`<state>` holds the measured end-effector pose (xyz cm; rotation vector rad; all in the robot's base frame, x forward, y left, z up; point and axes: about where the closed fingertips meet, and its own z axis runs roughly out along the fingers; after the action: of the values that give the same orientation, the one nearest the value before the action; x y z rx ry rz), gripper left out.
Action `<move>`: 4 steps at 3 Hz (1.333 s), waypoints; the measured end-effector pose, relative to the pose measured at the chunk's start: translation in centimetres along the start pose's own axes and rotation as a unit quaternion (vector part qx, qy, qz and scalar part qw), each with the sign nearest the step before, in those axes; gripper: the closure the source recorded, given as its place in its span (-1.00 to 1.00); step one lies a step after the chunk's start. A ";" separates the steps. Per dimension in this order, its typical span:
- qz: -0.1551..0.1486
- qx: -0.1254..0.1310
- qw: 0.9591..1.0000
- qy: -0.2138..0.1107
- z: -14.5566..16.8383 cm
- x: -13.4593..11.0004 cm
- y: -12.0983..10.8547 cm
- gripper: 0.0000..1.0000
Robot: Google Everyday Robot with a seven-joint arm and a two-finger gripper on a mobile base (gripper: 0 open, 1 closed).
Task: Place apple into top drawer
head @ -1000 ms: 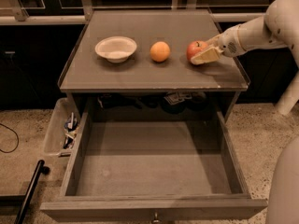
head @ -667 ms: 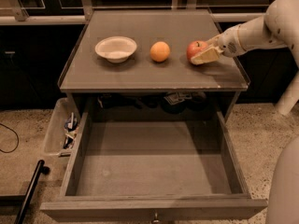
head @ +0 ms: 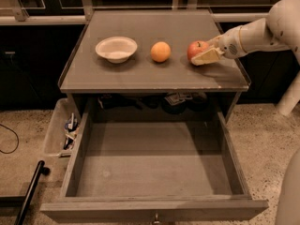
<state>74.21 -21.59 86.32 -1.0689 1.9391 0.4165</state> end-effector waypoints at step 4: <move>-0.079 -0.007 0.993 -0.090 -7.0 3.1 8.7 1.00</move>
Offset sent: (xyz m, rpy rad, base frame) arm -0.0852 -0.0105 0.0043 0.0983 -0.1411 0.0995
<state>62.67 -22.53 86.84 -1.1442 1.6819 0.4236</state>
